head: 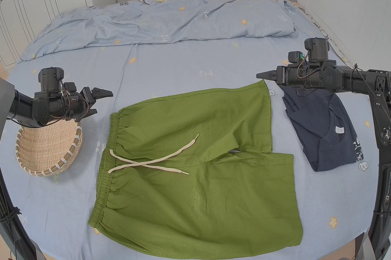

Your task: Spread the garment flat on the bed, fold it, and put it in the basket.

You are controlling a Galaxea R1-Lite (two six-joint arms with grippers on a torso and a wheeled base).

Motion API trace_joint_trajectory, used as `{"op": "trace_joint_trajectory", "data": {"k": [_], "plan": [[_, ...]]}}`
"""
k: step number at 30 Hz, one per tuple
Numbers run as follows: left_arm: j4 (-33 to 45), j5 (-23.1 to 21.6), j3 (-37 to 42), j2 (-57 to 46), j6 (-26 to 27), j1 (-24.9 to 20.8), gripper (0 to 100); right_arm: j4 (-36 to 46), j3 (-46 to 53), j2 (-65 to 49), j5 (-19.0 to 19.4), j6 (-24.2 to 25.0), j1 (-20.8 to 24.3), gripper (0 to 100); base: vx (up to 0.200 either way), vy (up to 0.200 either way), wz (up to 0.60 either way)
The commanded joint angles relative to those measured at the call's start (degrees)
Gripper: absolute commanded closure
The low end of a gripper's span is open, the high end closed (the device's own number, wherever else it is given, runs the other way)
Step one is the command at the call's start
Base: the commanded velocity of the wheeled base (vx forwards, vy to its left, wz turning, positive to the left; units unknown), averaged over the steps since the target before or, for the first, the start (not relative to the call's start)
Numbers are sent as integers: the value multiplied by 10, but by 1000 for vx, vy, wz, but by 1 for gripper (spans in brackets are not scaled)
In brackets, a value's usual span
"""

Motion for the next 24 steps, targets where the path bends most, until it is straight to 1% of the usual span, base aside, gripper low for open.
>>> {"op": "trace_joint_trajectory", "data": {"k": [1, 5, 8, 9, 11, 13, 16, 17, 18, 19, 24], "plan": [[0, -1, 2, -3, -1, -1, 0, 1, 0, 8, 0, 1, 1, 0, 0, 0, 0], [1, -1, 7, -9, -2, -6, 0, 8, 12, 1, 1, 5, -5, 0, 0, 0, 0], [1, -1, 19, -27, -3, -9, 0, 16, 81, -60, 0, 9, -12, 0, 0, 0, 0], [0, -1, 20, -28, -3, -9, 0, 16, 85, -63, 0, 9, -12, 0, 0, 0, 0], [1, -2, 22, -30, -3, -9, 0, 21, 179, -121, 1, 13, -14, 0, 0, 0, 0], [1, -2, 22, -31, -4, -9, 0, 17, 248, -158, 5, 19, -13, 0, 0, 0, 0], [1, -2, 25, -37, -5, -9, 0, 13, 350, -204, 33, 23, -8, 0, 0, 0, 0], [1, -2, 25, -37, -5, -9, 0, 13, 350, -204, 33, 23, -8, 0, 0, 0, 0], [2, -3, 28, -40, -5, -10, 0, 13, 403, -224, 56, 22, -7, 0, 0, 0, 0], [2, -3, 28, -41, -6, -10, 0, 13, 425, -229, 65, 22, -6, 0, 0, 0, 0], [0, -3, 38, -48, -5, -19, 0, -8, 472, -224, 88, 22, -6, 0, 0, 0, 0]]}}
